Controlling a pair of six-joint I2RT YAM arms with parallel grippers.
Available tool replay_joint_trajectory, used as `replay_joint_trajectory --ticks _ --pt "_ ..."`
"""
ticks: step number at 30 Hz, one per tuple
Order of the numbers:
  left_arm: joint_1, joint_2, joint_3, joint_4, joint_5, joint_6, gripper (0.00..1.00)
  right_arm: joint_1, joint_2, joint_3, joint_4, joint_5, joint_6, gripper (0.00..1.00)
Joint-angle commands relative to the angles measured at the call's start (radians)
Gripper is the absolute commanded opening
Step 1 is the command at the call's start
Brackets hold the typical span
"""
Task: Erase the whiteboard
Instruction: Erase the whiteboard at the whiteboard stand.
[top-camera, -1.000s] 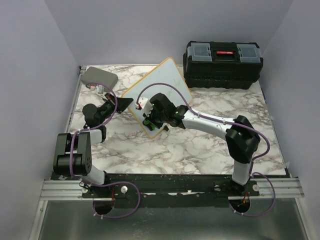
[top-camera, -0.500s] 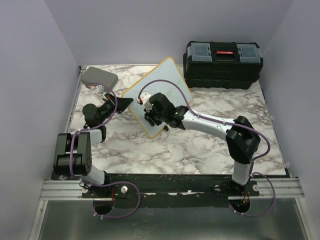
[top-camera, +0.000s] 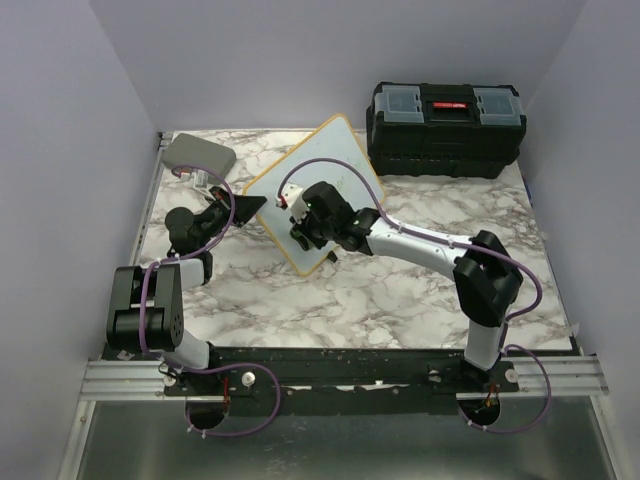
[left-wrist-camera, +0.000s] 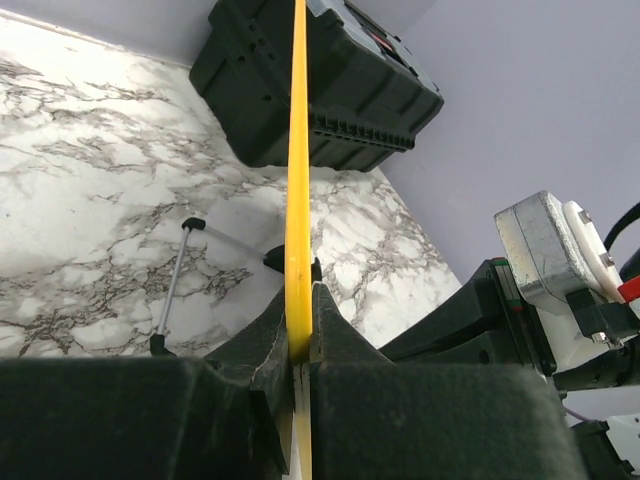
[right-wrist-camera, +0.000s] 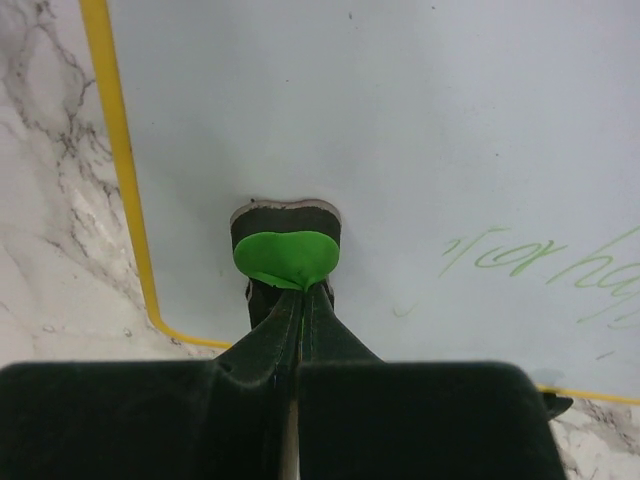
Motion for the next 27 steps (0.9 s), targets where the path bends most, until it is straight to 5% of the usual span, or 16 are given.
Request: replay_joint_trajectory --ticks 1,10,17,27 --pt "-0.027 -0.006 0.007 0.005 0.083 0.011 0.00 -0.007 0.008 0.001 -0.065 -0.213 -0.047 0.01" --pt "-0.027 -0.010 0.006 -0.001 0.083 0.014 0.00 0.036 0.012 -0.010 -0.011 -0.239 -0.010 0.01" --pt "-0.027 -0.006 0.009 0.003 0.083 0.012 0.00 0.007 -0.010 -0.073 0.072 0.053 0.030 0.01" --pt "-0.027 -0.009 0.011 -0.001 0.084 0.012 0.00 -0.077 -0.006 -0.055 0.090 0.172 0.021 0.01"
